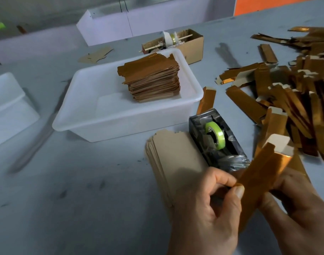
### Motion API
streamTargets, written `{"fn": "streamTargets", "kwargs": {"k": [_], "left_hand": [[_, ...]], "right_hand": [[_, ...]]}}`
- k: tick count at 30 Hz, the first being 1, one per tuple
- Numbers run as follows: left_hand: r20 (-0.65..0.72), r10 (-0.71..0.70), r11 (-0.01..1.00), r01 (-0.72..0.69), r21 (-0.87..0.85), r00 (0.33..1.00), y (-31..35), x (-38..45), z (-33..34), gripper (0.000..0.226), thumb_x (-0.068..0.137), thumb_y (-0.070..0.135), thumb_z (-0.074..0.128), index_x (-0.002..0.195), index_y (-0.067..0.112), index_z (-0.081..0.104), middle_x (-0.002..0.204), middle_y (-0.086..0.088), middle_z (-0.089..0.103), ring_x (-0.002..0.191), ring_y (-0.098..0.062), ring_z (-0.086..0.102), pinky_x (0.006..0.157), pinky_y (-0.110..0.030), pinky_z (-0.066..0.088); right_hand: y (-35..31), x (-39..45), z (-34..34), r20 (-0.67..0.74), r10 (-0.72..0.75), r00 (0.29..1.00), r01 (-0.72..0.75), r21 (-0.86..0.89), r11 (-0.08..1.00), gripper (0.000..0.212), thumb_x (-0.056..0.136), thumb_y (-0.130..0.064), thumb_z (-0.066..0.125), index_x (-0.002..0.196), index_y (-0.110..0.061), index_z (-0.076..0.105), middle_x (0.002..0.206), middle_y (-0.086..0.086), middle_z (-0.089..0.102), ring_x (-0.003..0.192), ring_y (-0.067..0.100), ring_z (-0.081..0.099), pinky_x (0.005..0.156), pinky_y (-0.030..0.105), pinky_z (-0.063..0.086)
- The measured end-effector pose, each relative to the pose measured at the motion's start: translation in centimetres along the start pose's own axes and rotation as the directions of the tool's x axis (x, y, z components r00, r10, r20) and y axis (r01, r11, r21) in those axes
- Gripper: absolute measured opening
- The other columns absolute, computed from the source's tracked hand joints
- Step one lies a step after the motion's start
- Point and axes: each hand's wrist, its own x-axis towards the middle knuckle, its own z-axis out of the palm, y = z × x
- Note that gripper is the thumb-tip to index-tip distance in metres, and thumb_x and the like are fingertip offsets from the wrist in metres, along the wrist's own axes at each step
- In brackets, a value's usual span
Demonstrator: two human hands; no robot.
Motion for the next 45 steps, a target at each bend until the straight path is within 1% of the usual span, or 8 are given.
{"fn": "streamTargets", "kwargs": {"k": [5,8,17,21,27,35,39,45], "left_hand": [[-0.046,0.024,0.999,-0.022,0.038,0.999,0.1,0.5,0.3,0.021,0.071,0.055,0.052,0.085,0.041,0.058,0.066,0.013,0.068,0.053,-0.004,0.058,0.051,-0.015,0.043],[-0.060,0.007,0.999,-0.004,0.044,0.998,0.5,0.4,0.7,0.010,0.075,0.047,0.059,0.082,0.040,0.060,0.073,0.017,0.071,0.055,-0.003,0.062,0.051,-0.020,0.048],[-0.033,-0.138,0.990,0.138,-0.013,0.990,1.7,-0.3,0.4,0.016,0.072,0.043,0.059,0.087,0.036,0.058,0.073,0.012,0.071,0.063,-0.010,0.063,0.057,-0.025,0.051],[-0.045,-0.197,0.976,0.192,-0.101,0.979,2.2,-0.8,-0.1,0.007,0.074,0.035,0.064,0.080,0.034,0.061,0.061,0.012,0.066,0.052,0.001,0.057,0.049,-0.011,0.040],[-0.083,-0.314,0.929,0.288,-0.231,0.946,2.4,-1.0,-0.9,0.009,0.066,0.038,0.071,0.072,0.032,0.067,0.061,0.003,0.067,0.049,-0.006,0.052,0.050,-0.026,0.040],[-0.077,-0.357,0.899,0.320,-0.298,0.931,2.8,-0.5,-1.0,0.013,0.082,0.013,0.070,0.071,0.021,0.071,0.053,0.001,0.061,0.035,-0.005,0.044,0.035,-0.015,0.034],[-0.054,-0.376,0.884,0.341,-0.319,0.925,2.7,-0.4,-0.7,0.012,0.083,0.010,0.069,0.073,0.014,0.073,0.050,-0.002,0.058,0.033,-0.008,0.042,0.035,-0.017,0.034],[-0.035,-0.367,0.889,0.339,-0.307,0.930,2.9,-0.3,-0.5,0.012,0.084,0.009,0.067,0.075,0.014,0.073,0.059,-0.004,0.067,0.040,-0.012,0.051,0.039,-0.020,0.040]], "right_hand": [[-0.1,0.5,0.1,-0.033,-0.074,0.997,0.067,-0.176,0.982,0.007,0.063,-0.022,0.066,0.068,-0.023,0.061,0.094,-0.001,0.062,0.080,0.010,0.055,0.071,0.005,0.036],[0.4,0.3,-0.1,-0.022,-0.053,0.998,0.045,-0.262,0.964,0.029,0.067,-0.008,0.081,0.064,-0.025,0.057,0.090,-0.003,0.061,0.074,0.013,0.058,0.068,0.006,0.037],[-0.8,0.5,-1.4,0.012,0.026,1.000,-0.027,0.087,0.996,0.012,0.063,-0.035,0.056,0.071,-0.044,0.057,0.098,-0.039,0.056,0.086,-0.014,0.057,0.065,-0.007,0.035],[-0.6,0.0,-2.0,0.011,0.049,0.999,-0.050,0.165,0.985,0.022,0.062,-0.043,0.055,0.082,-0.037,0.062,0.104,-0.036,0.059,0.099,-0.015,0.054,0.073,-0.004,0.041],[-1.6,-0.4,-2.9,-0.007,0.118,0.993,-0.115,0.181,0.977,0.020,0.060,-0.042,0.056,0.078,-0.038,0.063,0.097,-0.026,0.065,0.091,-0.017,0.056,0.069,0.015,0.043],[-4.3,-0.4,-4.2,0.062,-0.016,0.998,-0.004,0.305,0.952,0.045,0.055,-0.073,0.066,0.082,-0.037,0.070,0.075,-0.002,0.065,0.065,0.014,0.061,0.054,0.023,0.053],[-5.1,-0.1,-4.4,0.214,-0.048,0.976,-0.031,0.348,0.937,0.015,0.062,-0.043,0.074,0.076,-0.037,0.072,0.072,-0.005,0.066,0.067,0.007,0.062,0.053,0.015,0.050],[-6.5,0.4,-4.4,0.318,-0.055,0.947,-0.045,0.299,0.953,0.021,0.062,-0.032,0.055,0.072,-0.033,0.073,0.072,-0.012,0.067,0.069,0.000,0.061,0.056,0.008,0.046]]}}
